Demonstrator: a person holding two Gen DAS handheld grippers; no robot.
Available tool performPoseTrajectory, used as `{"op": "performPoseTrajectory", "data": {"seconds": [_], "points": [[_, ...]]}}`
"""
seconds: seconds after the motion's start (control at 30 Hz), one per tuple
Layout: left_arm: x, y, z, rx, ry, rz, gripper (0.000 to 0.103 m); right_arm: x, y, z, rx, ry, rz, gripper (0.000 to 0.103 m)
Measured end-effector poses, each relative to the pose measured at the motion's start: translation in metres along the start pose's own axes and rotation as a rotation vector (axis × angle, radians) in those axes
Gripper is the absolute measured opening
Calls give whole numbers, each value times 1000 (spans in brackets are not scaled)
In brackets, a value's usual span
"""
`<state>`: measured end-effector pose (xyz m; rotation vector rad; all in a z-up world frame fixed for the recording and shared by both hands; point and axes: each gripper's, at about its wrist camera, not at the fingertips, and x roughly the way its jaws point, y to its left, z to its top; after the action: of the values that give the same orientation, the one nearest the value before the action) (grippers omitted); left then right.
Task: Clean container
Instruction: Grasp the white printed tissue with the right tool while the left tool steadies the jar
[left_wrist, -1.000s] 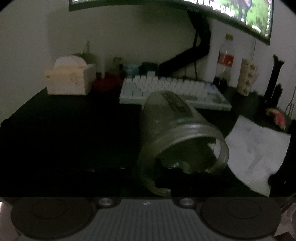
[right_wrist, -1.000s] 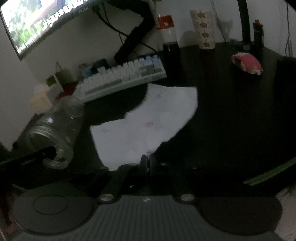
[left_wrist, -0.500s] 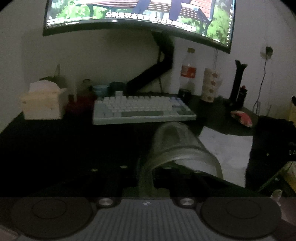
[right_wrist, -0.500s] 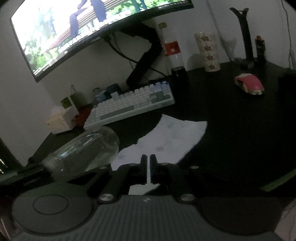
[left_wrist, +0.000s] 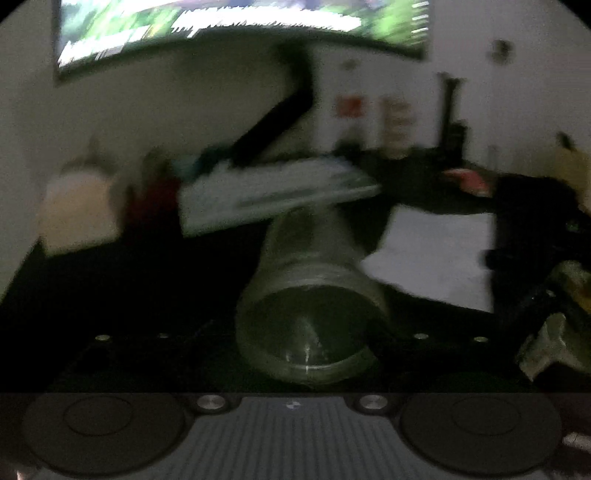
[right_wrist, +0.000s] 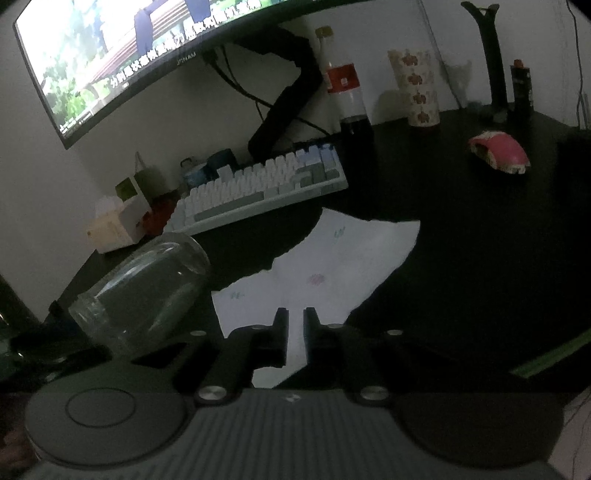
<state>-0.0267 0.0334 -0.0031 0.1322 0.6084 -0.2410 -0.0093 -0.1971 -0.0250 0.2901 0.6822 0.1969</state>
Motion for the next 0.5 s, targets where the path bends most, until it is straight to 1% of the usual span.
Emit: {"op": "performPoseTrajectory", "data": {"seconds": [0.07,0.13,0.17,0.23,0.27,0.3,0.43,0.5], "points": [[0,-3,1,2,3,-12,95,3,0,-1,-4,10,-5,11],[3,-7,1,9,12,-1,94,3,1,-2,-10,14,-4,12],[4,-8,1,11,19,11,90,2,2,-2,-14,12,-3,12],[5,-8,2,8,31,23,86,1,2,-2,-21,4,-7,15],[3,-9,2,5,36,9,84,0,2,-2,-24,0,-9,16],[0,-10,2,11,44,-7,83,0,2,-2,-24,-1,-11,18],[-6,-15,5,40,97,-89,83,3,1,-2,-16,9,-13,18],[-10,-17,7,30,98,-124,83,4,1,-3,-13,13,-13,19]]}}
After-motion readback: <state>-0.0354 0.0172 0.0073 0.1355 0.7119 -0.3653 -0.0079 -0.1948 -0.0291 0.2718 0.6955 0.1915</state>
